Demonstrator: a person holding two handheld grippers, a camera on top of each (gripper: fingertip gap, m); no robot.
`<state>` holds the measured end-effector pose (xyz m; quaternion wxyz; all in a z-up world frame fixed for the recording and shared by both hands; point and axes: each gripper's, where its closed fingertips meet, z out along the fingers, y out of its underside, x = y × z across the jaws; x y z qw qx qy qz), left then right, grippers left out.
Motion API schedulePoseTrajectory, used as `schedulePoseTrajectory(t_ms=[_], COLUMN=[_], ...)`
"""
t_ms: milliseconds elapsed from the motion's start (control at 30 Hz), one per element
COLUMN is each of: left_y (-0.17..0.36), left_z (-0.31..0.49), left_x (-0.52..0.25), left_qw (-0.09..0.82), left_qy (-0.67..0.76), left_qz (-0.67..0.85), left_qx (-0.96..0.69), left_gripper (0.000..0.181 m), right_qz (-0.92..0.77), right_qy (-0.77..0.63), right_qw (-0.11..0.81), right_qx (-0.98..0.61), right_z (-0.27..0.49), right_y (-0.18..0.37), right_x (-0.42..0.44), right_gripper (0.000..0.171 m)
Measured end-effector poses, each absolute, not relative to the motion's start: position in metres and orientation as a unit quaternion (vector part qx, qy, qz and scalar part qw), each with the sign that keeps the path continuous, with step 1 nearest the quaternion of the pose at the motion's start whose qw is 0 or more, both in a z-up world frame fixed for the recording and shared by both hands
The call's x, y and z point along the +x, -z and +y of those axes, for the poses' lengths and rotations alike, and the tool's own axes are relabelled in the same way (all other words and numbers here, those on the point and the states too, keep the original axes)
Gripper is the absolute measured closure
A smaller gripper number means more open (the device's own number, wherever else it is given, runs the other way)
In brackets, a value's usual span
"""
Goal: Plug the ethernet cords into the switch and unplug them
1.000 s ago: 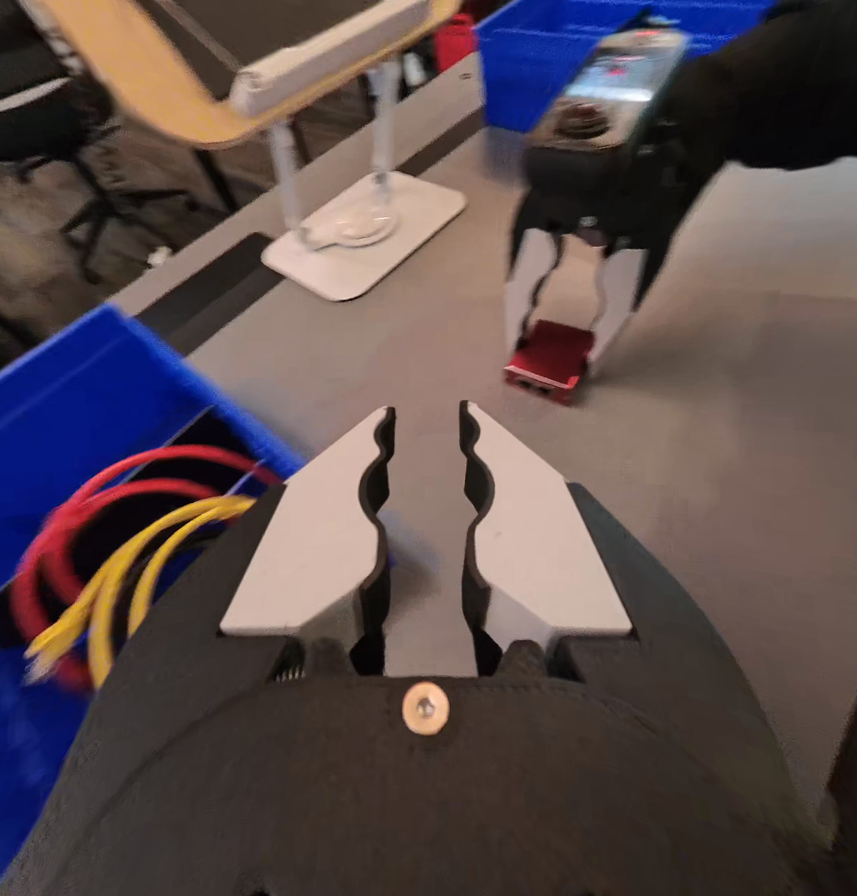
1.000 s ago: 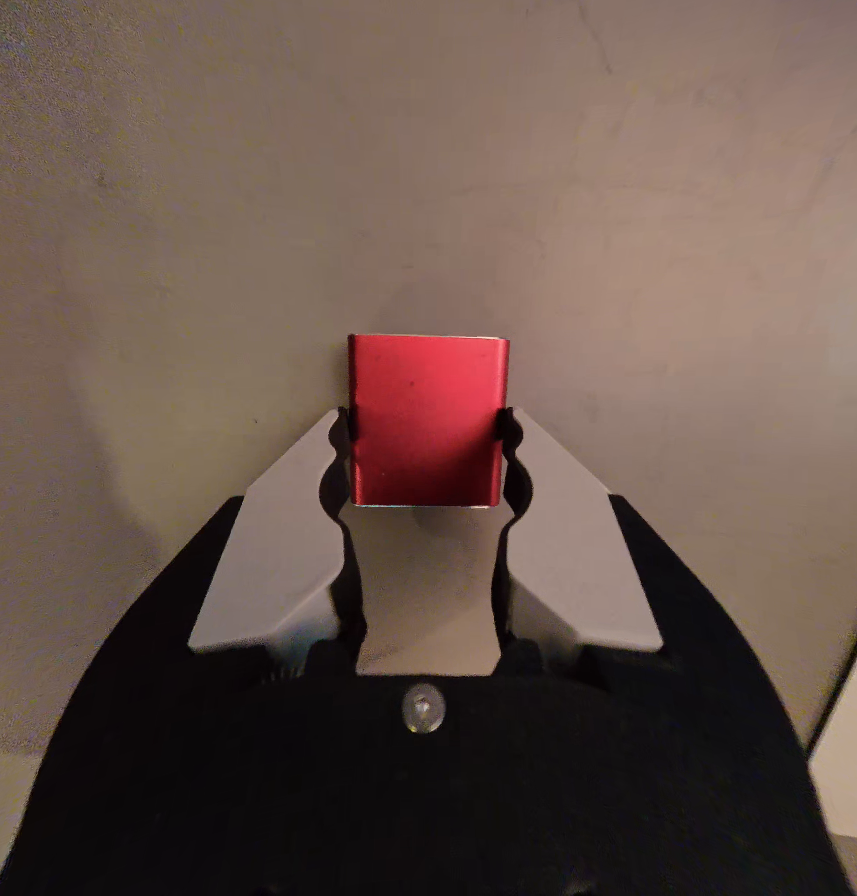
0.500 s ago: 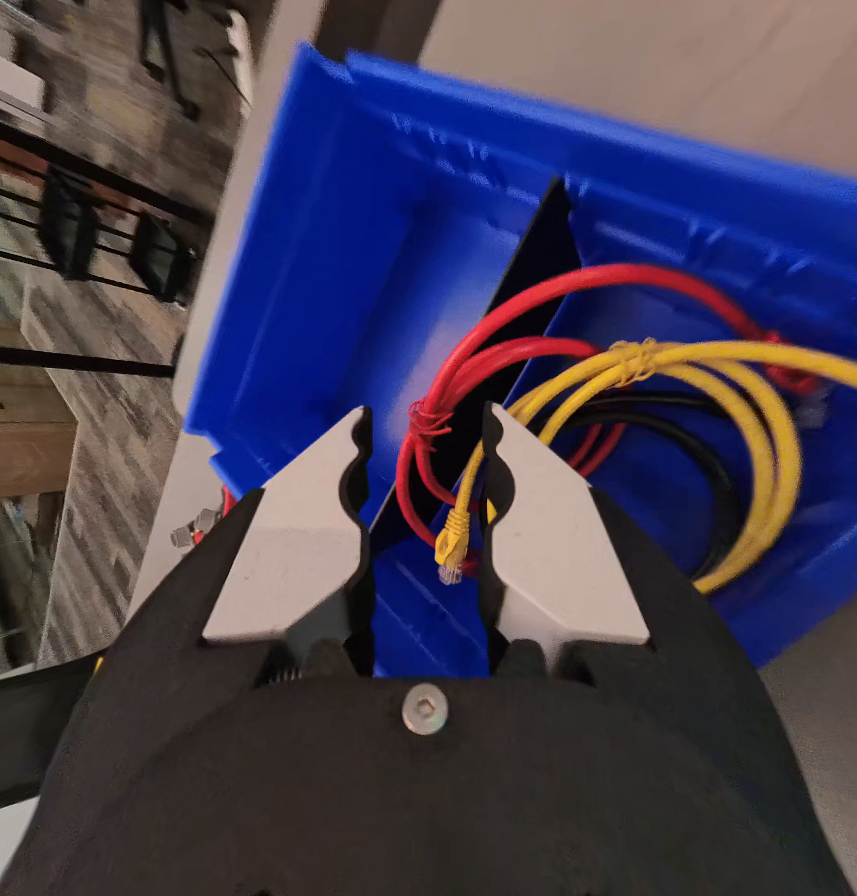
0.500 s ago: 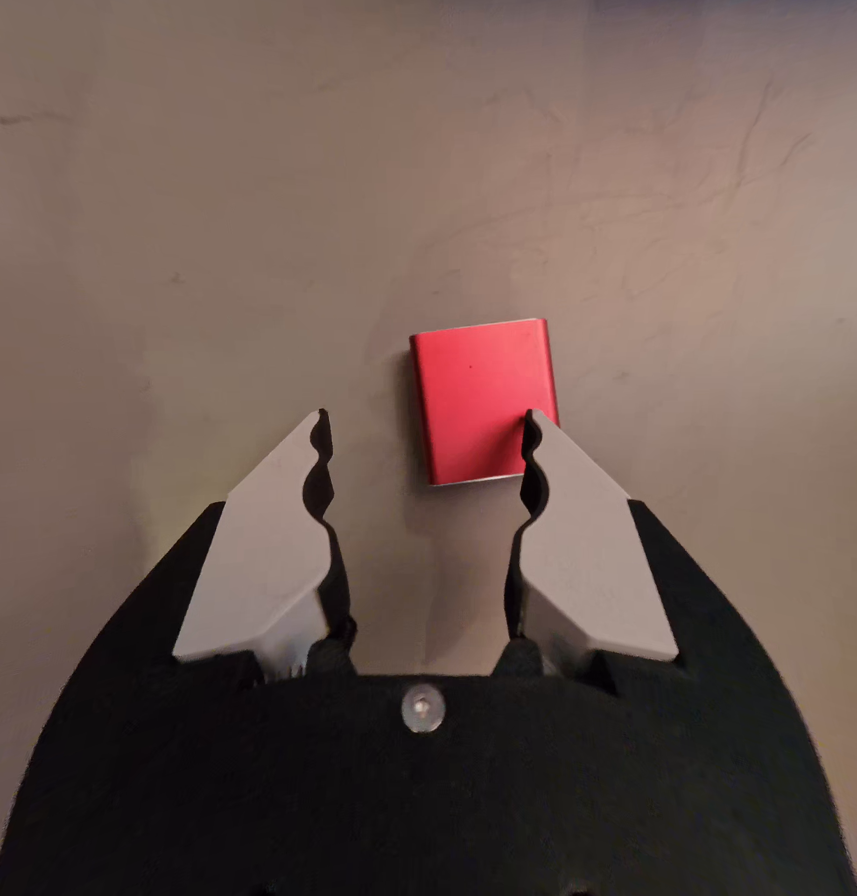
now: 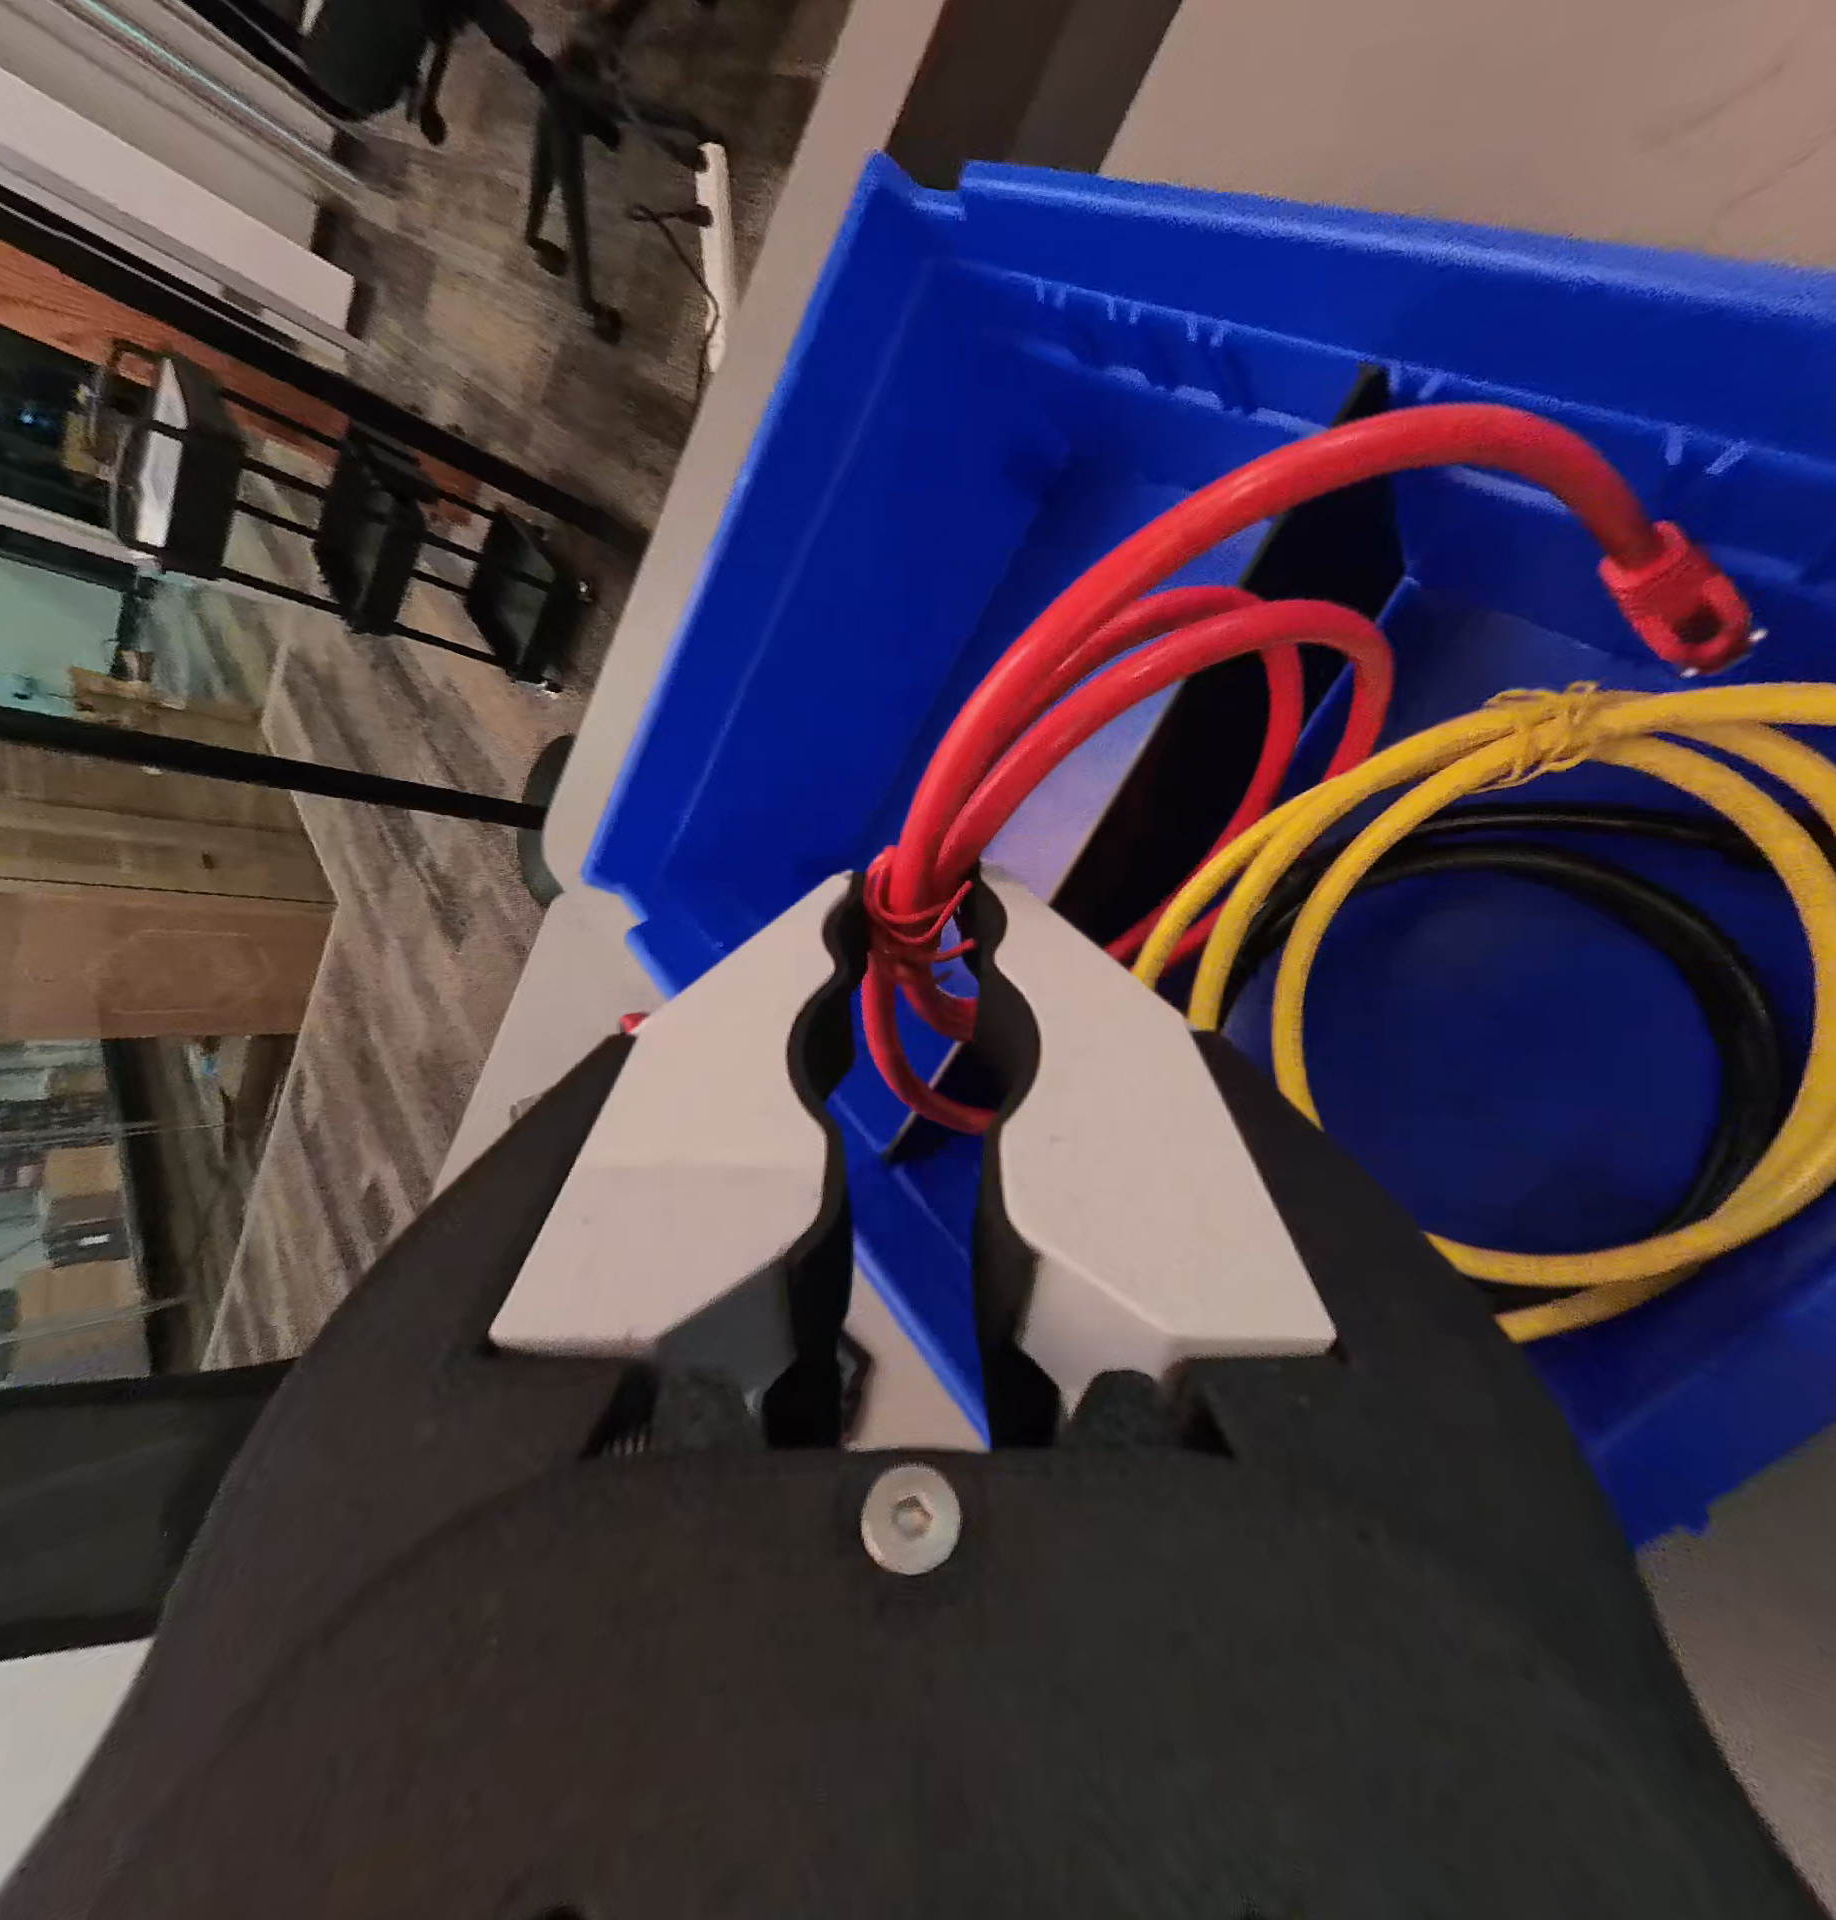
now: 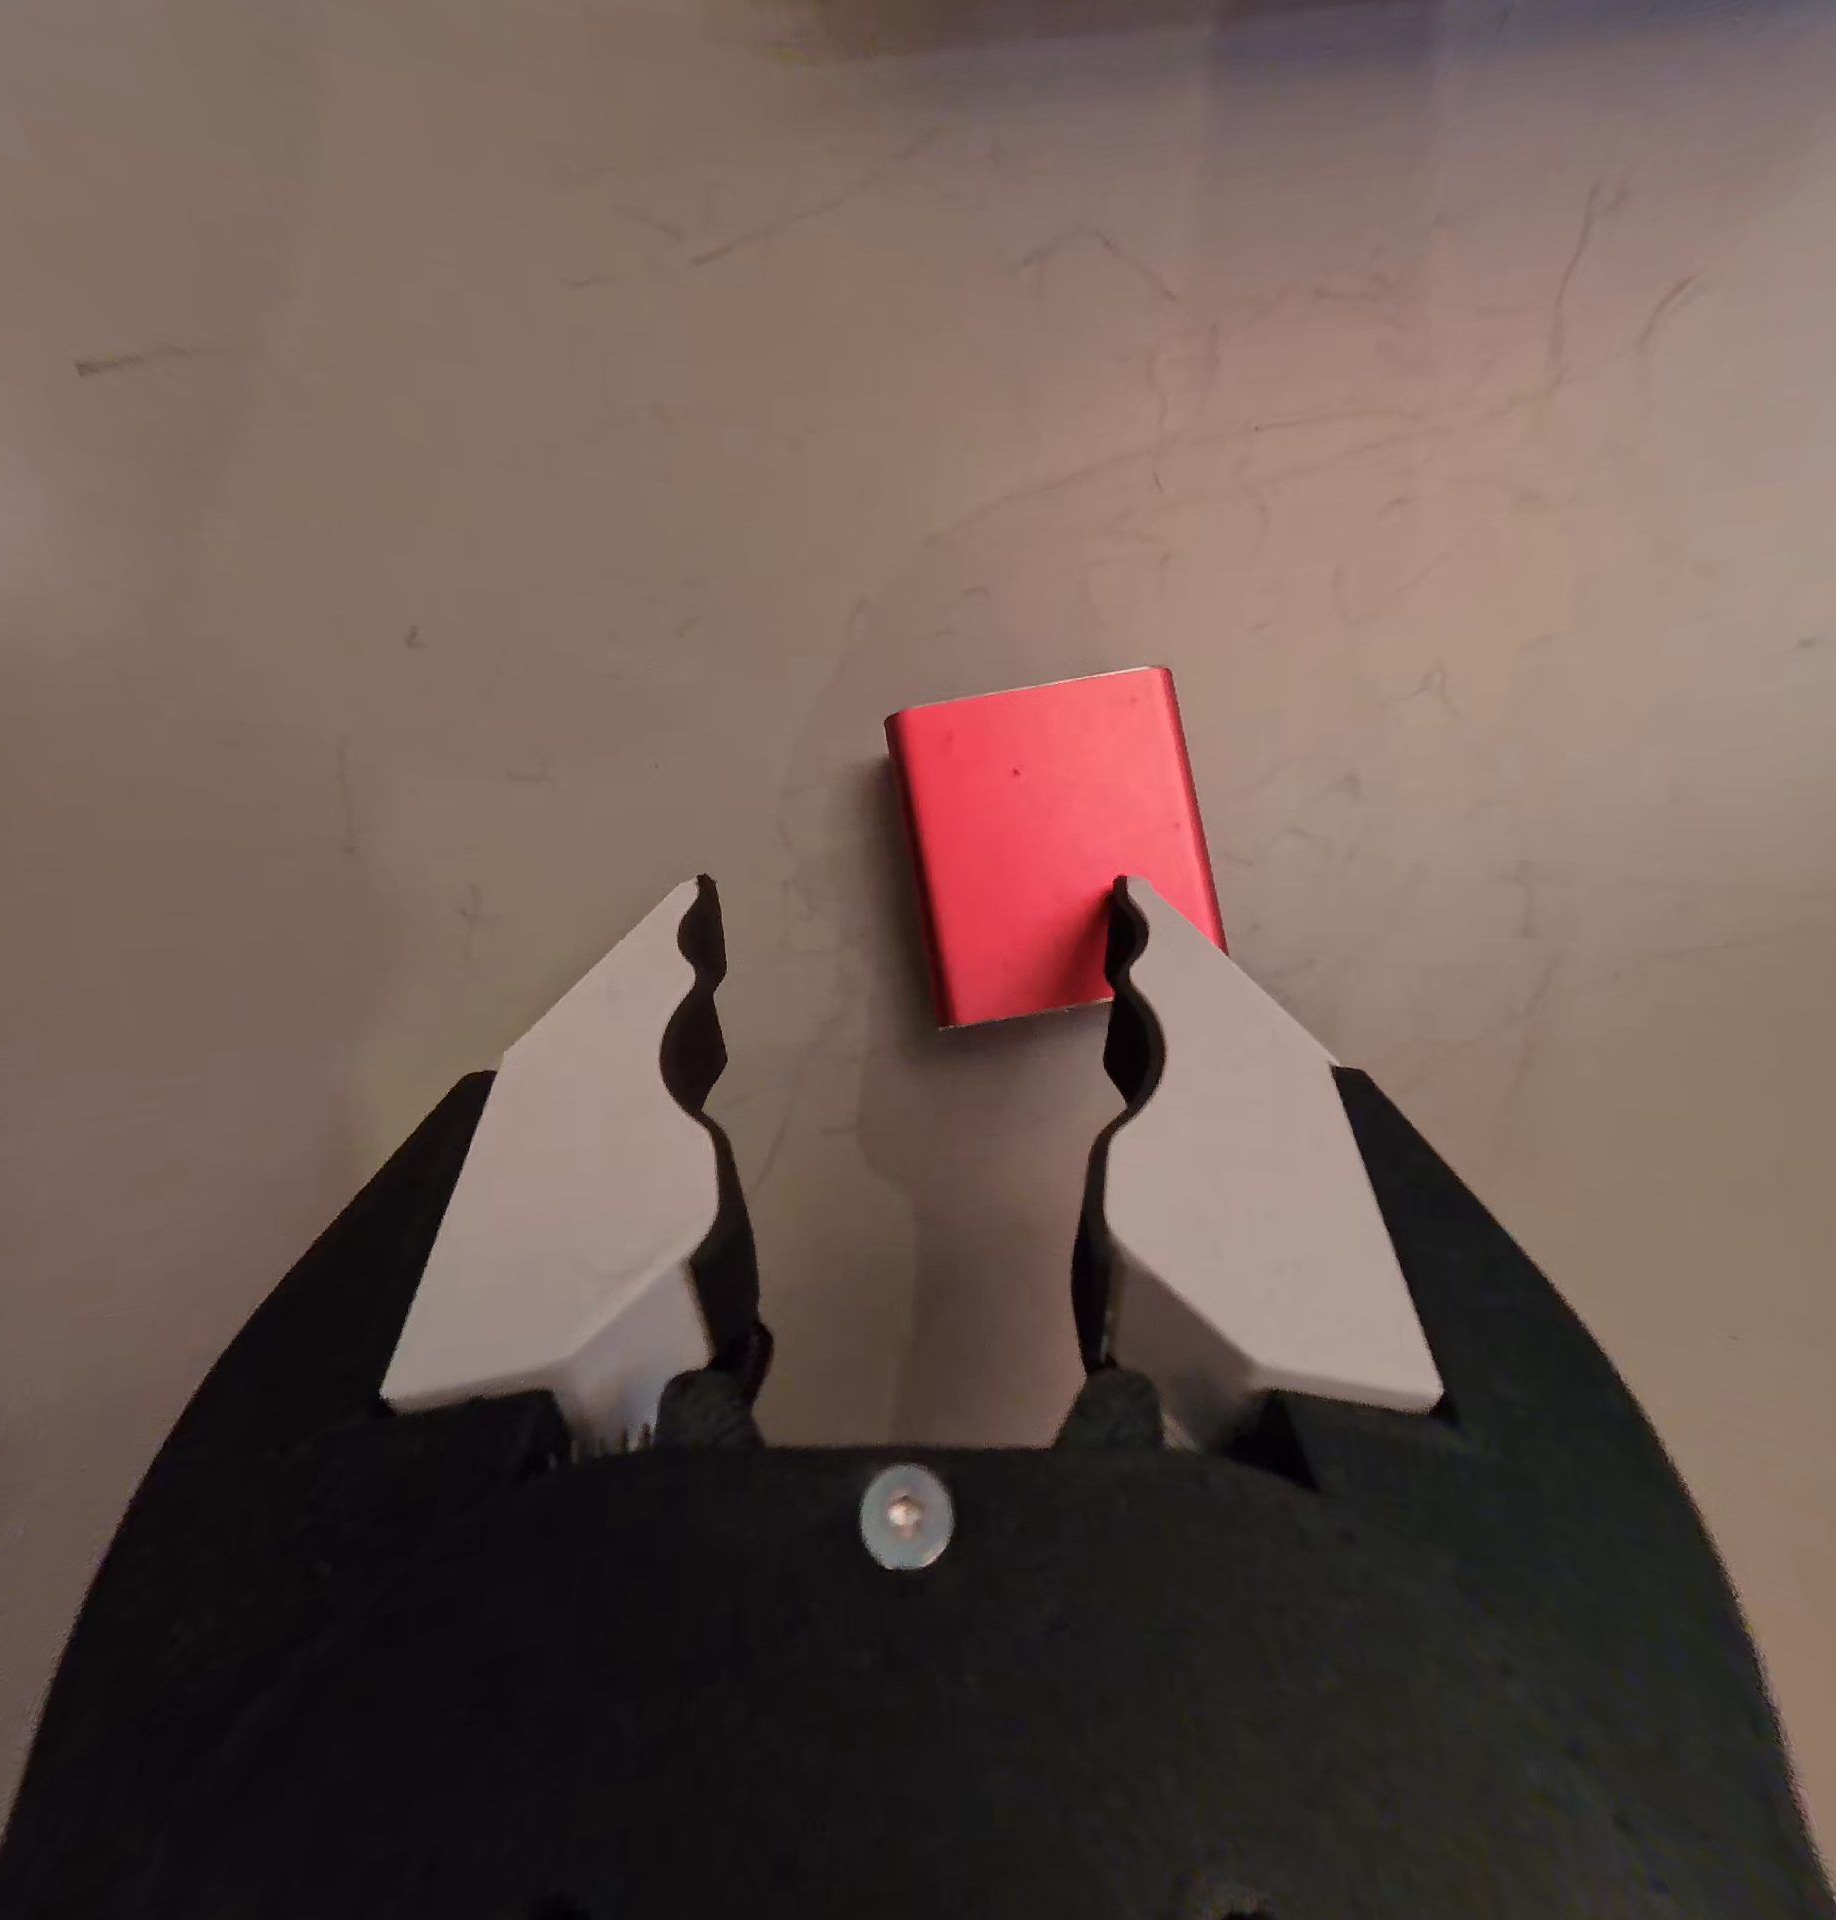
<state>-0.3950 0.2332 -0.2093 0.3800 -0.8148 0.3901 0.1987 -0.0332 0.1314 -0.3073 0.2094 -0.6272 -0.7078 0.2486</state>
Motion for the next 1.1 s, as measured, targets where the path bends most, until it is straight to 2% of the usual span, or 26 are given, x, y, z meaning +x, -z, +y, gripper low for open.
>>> schedulePoseTrajectory(t_ms=[267, 433, 567, 633, 733, 833, 900, 967, 1067, 1100], left_y=[0.139, 0.082, 0.055, 0.055, 0.069, 0.096, 0.109, 0.118, 0.124, 0.125], left_z=[0.24, 0.24, 0.23, 0.223, 0.211, 0.199, 0.189, 0.18, 0.171, 0.17], left_x=[-0.416, -0.397, -0.328, -0.283, -0.211, -0.148, -0.114, -0.086, -0.063, -0.057], left_qw=[0.466, 0.529, 0.531, 0.517, 0.505, 0.48, 0.473, 0.473, 0.475, 0.479], left_qy=[-0.216, -0.219, -0.239, -0.262, -0.253, -0.246, -0.239, -0.225, -0.208, -0.2], left_qz=[0.298, 0.249, 0.307, 0.353, 0.414, 0.476, 0.509, 0.533, 0.544, 0.544], left_qx=[-0.804, -0.781, -0.753, -0.734, -0.714, -0.694, -0.678, -0.664, -0.66, -0.66], left_gripper=[0.167, 0.168, 0.168, 0.168, 0.168, 0.168, 0.168, 0.168, 0.169, 0.169], right_qz=[-0.695, -0.657, -0.596, -0.564, -0.544, -0.549, -0.547, -0.548, -0.563, -0.564], right_qy=[-0.247, -0.248, -0.293, -0.302, -0.286, -0.251, -0.245, -0.247, -0.26, -0.263], right_qw=[0.225, 0.289, 0.364, 0.424, 0.484, 0.497, 0.485, 0.469, 0.43, 0.43], right_qx=[-0.637, -0.651, -0.653, -0.641, -0.622, -0.623, -0.637, -0.647, -0.656, -0.654], right_z=[0.135, 0.149, 0.155, 0.161, 0.162, 0.163, 0.164, 0.163, 0.154, 0.152], right_y=[0.306, 0.275, 0.209, 0.162, 0.112, 0.1, 0.108, 0.119, 0.137, 0.139], right_x=[-0.033, -0.035, -0.042, -0.046, -0.047, -0.048, -0.048, -0.046, -0.045, -0.044], right_gripper=[0.093, 0.086, 0.083, 0.088, 0.091, 0.093, 0.097, 0.108, 0.142, 0.16])
